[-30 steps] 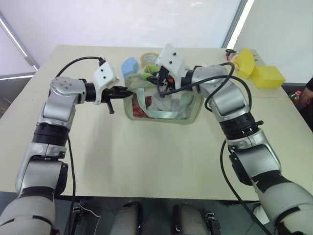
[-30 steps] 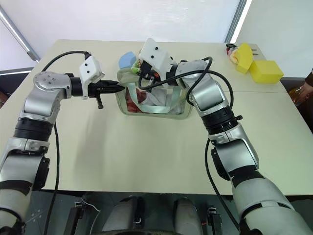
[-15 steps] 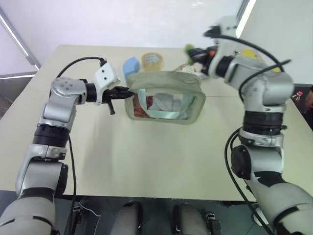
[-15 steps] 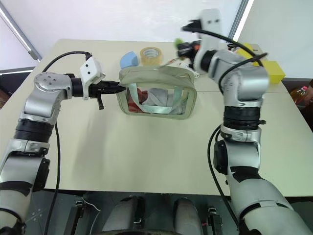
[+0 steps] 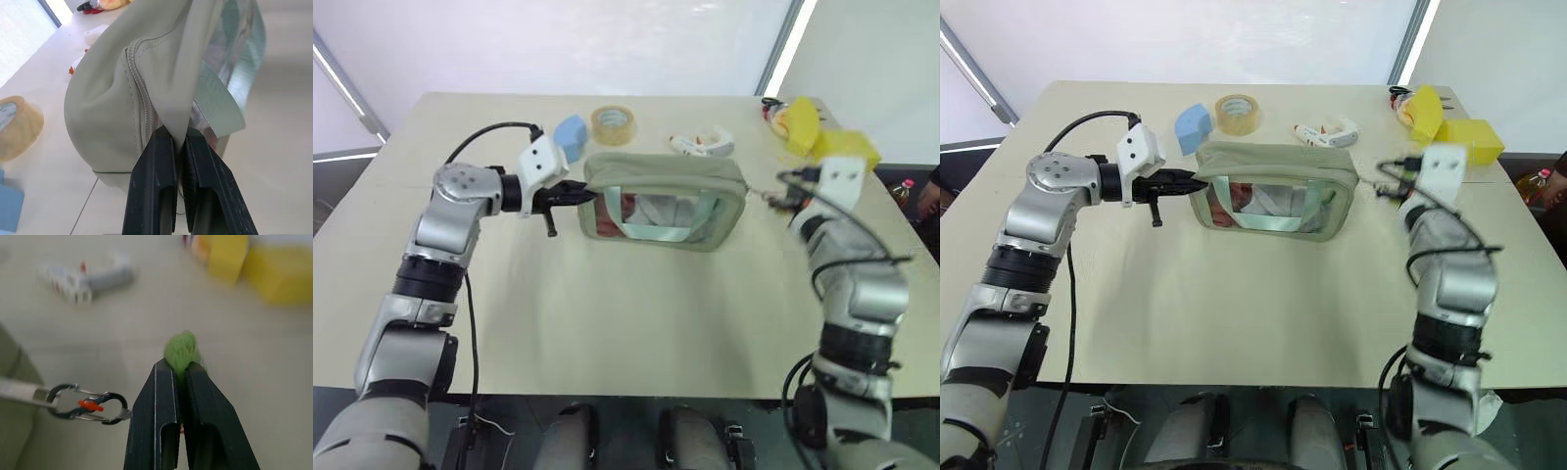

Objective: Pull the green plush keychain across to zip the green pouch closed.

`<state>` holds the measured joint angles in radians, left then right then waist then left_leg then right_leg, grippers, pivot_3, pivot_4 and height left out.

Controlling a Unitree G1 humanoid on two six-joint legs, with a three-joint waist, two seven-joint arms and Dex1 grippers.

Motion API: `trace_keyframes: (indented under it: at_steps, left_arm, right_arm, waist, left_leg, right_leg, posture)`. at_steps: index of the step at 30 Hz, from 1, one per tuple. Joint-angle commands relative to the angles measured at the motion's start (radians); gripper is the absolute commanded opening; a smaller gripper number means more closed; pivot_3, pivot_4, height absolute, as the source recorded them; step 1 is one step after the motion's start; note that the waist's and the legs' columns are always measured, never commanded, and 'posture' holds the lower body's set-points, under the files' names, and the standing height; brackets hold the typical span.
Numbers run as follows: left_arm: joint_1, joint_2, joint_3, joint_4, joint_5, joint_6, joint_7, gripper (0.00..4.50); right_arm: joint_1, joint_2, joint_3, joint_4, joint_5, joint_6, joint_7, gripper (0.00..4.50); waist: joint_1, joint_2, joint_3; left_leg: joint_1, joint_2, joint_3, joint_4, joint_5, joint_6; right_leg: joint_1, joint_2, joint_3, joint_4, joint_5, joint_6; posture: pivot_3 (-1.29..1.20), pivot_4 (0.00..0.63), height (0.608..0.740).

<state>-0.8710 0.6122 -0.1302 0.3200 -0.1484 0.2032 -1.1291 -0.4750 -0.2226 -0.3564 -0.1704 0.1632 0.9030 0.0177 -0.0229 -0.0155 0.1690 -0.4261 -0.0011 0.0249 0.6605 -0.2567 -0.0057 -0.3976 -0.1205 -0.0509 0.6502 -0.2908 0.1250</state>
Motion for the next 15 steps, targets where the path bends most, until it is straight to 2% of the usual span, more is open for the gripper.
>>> trace_keyframes:
  at_steps: [1,3,7,9,10,11,12,13,15]
  left_arm:
    - [0.010,0.028,0.022,0.001,0.006,0.010,0.006,0.00]
    - [0.014,0.030,0.023,-0.008,0.003,0.013,0.006,0.00]
    - [0.030,0.030,0.023,-0.035,-0.004,0.025,0.012,0.00]
    - [0.035,0.033,0.025,-0.044,-0.008,0.036,0.017,0.00]
    - [0.040,0.036,0.027,-0.049,-0.010,0.041,0.020,0.00]
    - [0.042,0.041,0.031,-0.052,-0.015,0.054,0.021,0.00]
    - [0.044,0.047,0.034,-0.053,-0.019,0.063,0.019,0.78]
    - [0.045,0.055,0.037,-0.055,-0.023,0.071,0.014,1.13]
    - [0.043,0.071,0.047,-0.055,-0.032,0.081,0.005,2.16]
  right_arm:
    - [0.025,0.019,0.051,-0.020,0.010,-0.065,0.020,0.04]
    - [0.068,-0.009,0.127,-0.009,-0.006,-0.120,0.084,0.04]
    - [0.145,-0.196,0.306,0.090,-0.161,-0.336,0.188,0.04]
    - [0.134,-0.268,0.323,0.118,-0.196,-0.406,0.207,0.04]
    - [0.117,-0.280,0.291,0.119,-0.171,-0.423,0.219,0.04]
    - [0.094,-0.297,0.256,0.107,-0.126,-0.430,0.256,0.72]
    - [0.072,-0.316,0.225,0.091,-0.083,-0.428,0.298,1.09]
    - [0.052,-0.338,0.200,0.075,-0.049,-0.415,0.336,1.58]
    - [0.019,-0.397,0.159,0.033,0.022,-0.360,0.423,2.67]
  waist:
    - [-0.001,0.001,0.000]
    - [0.000,0.001,0.000]
    - [0.002,0.001,0.000]
    - [0.002,0.001,0.000]
    - [0.003,0.001,0.000]
    - [0.002,0.001,0.000]
    - [0.001,0.001,0.000]
    - [0.000,0.001,0.000]
    - [0.004,0.001,0.000]
  left_leg:
    - [0.000,0.000,0.000,0.000,0.000,0.000]
    - [0.000,0.000,0.000,0.000,0.000,0.000]
    - [0.000,0.000,0.000,0.000,-0.001,0.001]
    - [0.000,0.000,0.000,0.000,-0.001,0.001]
    - [0.001,0.000,0.000,0.000,-0.001,0.001]
    - [0.001,0.000,0.000,0.000,-0.001,0.001]
    - [0.001,0.001,0.000,0.000,-0.001,0.001]
    - [0.001,0.001,0.000,0.000,-0.001,0.001]
    - [0.001,0.001,0.000,0.000,-0.001,0.001]
  right_leg:
    - [0.000,0.000,0.000,0.000,0.000,0.000]
    - [0.000,0.000,0.000,0.000,0.000,0.000]
    - [0.000,0.000,0.000,-0.001,0.000,0.000]
    - [0.000,0.000,0.001,-0.001,0.000,0.000]
    - [0.001,0.000,0.001,-0.001,0.000,0.000]
    - [0.001,0.001,0.001,-0.001,0.000,0.000]
    - [0.001,0.001,0.001,-0.001,0.000,0.000]
    - [0.000,0.001,0.001,-0.001,0.000,0.000]
    - [0.000,0.001,0.001,-0.001,0.000,0.000]
  posture:
    - [0.00,0.150,0.740]
    - [0.00,0.150,0.740]
    - [0.00,0.150,0.740]
    - [0.00,0.150,0.740]
    - [0.00,0.150,0.740]
    - [0.00,0.150,0.740]
    - [0.00,0.150,0.740]
    - [0.00,0.150,0.740]
    - [0.00,0.150,0.740]
